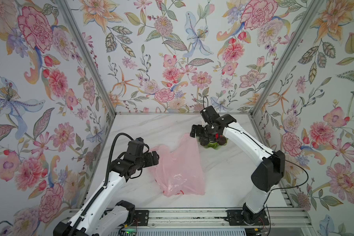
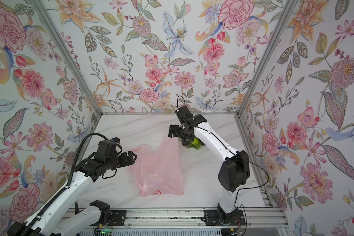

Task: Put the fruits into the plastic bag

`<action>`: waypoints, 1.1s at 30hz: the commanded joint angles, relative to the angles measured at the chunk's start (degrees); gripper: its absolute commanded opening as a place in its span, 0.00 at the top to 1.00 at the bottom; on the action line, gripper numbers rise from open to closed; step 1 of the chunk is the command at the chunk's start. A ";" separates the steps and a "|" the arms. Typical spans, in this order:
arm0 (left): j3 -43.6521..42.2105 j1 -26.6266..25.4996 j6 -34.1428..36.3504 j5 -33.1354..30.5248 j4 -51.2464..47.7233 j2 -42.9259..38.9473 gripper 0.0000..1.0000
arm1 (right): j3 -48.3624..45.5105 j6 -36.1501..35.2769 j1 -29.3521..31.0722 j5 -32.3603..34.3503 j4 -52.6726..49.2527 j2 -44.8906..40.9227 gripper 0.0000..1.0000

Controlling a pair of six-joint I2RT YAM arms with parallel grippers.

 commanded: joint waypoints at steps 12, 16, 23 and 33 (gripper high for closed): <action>5.30 5.44 3.03 -0.35 -2.35 7.49 0.07 | 23.52 -4.29 -1.82 -7.06 -10.63 23.72 0.01; 4.59 6.77 2.95 0.78 0.65 10.41 0.07 | 20.95 -5.00 -0.11 -7.07 -10.64 21.81 0.01; 7.53 8.61 2.77 4.19 7.11 22.02 0.07 | 13.01 -3.76 4.33 -5.93 -10.56 14.19 0.04; 11.80 8.43 3.14 5.97 10.27 32.78 0.09 | 2.28 -3.69 5.12 -7.85 -6.59 3.03 0.00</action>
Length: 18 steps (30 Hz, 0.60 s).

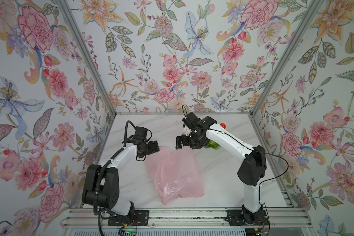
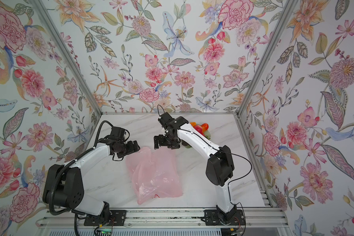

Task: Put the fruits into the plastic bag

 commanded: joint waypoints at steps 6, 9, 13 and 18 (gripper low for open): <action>0.06 0.03 0.24 0.72 1.10 2.78 0.10 | 5.57 -6.12 -8.55 -4.26 2.47 9.72 0.01; -0.03 -0.11 -0.09 0.41 0.36 2.60 0.10 | 11.50 -6.49 -8.56 -6.11 2.15 15.58 0.05; 0.01 -0.20 -0.69 -0.21 -0.30 1.79 0.10 | 14.46 -5.32 -8.82 -2.95 2.27 17.56 0.37; 1.50 0.30 -1.02 -1.19 -1.84 -3.23 0.10 | 16.73 -7.12 -8.09 6.47 3.90 13.14 0.97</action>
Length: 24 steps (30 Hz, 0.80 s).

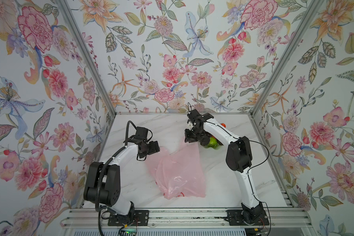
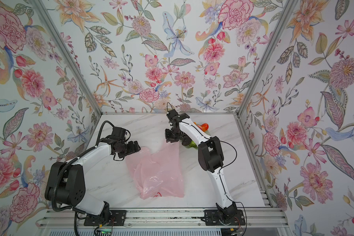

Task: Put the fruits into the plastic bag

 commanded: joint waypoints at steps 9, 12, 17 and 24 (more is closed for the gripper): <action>8.14 2.19 -2.58 -1.21 -4.64 -10.86 0.09 | -8.43 -5.06 1.83 14.47 19.01 -23.88 1.00; 7.52 2.20 -1.74 -1.22 -6.33 -10.94 0.08 | -5.10 2.16 -2.94 2.73 8.98 -20.57 0.80; 1.45 2.20 -1.99 0.18 -4.81 -12.42 0.08 | -5.58 -1.12 -1.45 -0.07 -4.56 -17.12 0.37; -0.80 2.17 -0.61 0.62 -5.01 -12.88 0.08 | -12.56 0.75 0.42 -0.90 -5.81 -14.58 0.29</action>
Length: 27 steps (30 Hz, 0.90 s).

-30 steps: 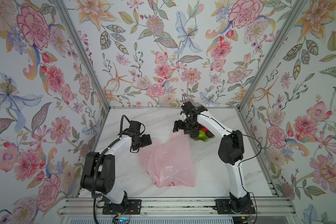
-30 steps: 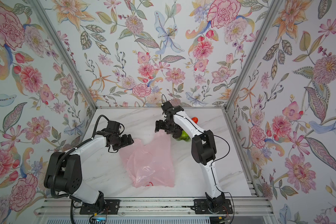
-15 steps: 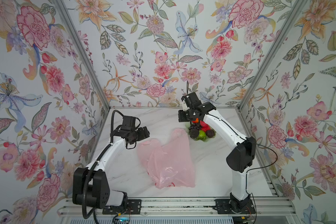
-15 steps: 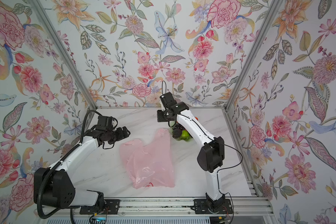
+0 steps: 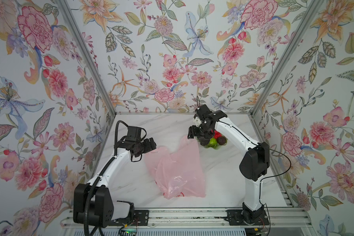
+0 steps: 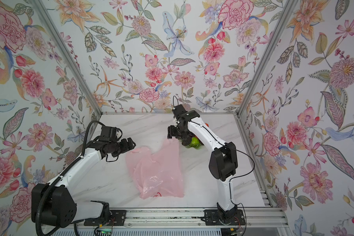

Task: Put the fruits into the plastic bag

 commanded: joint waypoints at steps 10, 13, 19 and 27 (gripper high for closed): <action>-0.13 0.31 2.89 0.38 -1.80 -0.75 0.07 | 1.21 2.20 2.01 -0.65 -3.97 6.67 0.28; -0.72 0.38 3.16 0.28 -1.76 -0.62 0.07 | 4.80 2.28 2.18 4.78 -7.69 7.58 0.27; -2.83 0.39 2.47 1.14 0.22 0.08 0.07 | 6.38 0.96 1.87 11.78 -13.33 6.59 0.22; -3.53 0.31 2.24 1.52 1.04 1.23 0.07 | 3.63 -0.76 1.83 -2.16 -6.39 9.13 0.20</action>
